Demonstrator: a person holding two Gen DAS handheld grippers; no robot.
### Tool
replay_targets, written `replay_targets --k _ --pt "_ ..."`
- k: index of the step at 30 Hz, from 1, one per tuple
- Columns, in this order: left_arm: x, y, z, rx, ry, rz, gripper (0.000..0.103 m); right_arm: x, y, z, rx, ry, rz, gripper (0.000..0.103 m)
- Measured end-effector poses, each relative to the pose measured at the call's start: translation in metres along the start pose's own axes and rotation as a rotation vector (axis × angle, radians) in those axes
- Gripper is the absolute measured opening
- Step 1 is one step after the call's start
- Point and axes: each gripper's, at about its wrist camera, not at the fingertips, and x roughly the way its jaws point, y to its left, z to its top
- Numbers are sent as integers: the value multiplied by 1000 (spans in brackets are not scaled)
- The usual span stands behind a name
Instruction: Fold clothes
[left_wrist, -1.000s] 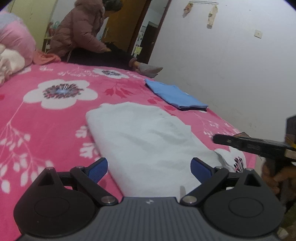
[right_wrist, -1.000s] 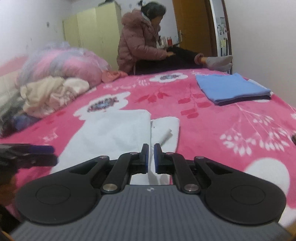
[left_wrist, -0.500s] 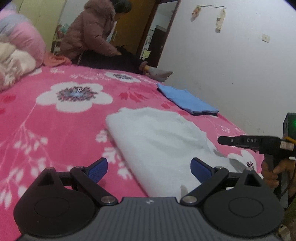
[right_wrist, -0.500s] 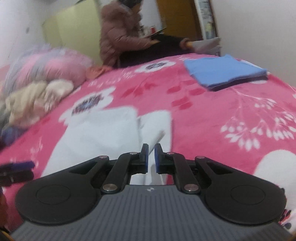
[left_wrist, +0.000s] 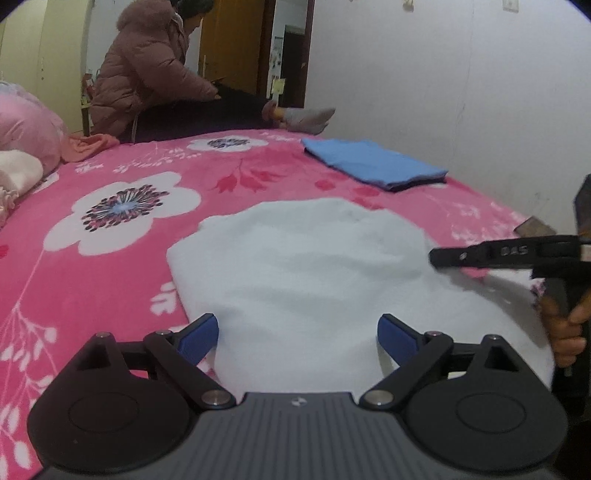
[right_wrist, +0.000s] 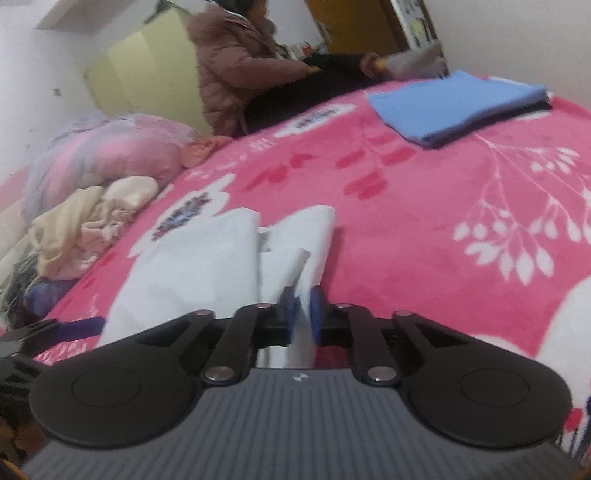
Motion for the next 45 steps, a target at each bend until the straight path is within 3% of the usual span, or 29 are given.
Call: replay_targets --k 8,14,19,22,29,37,40,45 --pt "8 4 1 -14 81 50 94 -4 45 -10 -289 -85 -35 6" --pt "11 -2 3 8 103 74 94 -1 67 -18 -417 -102 -26 7" --pt "12 -5 5 5 107 86 94 -2 71 -22 -443 -113 -19 7" --pt "11 -6 4 4 105 89 94 -3 67 -20 -409 -115 -25 7" --pt "9 -3 5 -1 93 76 94 -8 25 -4 -157 -84 -124 10" --pt "-7 9 5 -68 29 61 94 -34 -13 2 41 -84 -106 14" --pt "-15 15 3 -93 9 74 94 -31 -21 10 80 -68 -62 14" --pt "-23 30 1 -148 -8 106 94 -13 -27 30 89 -22 -59 14"
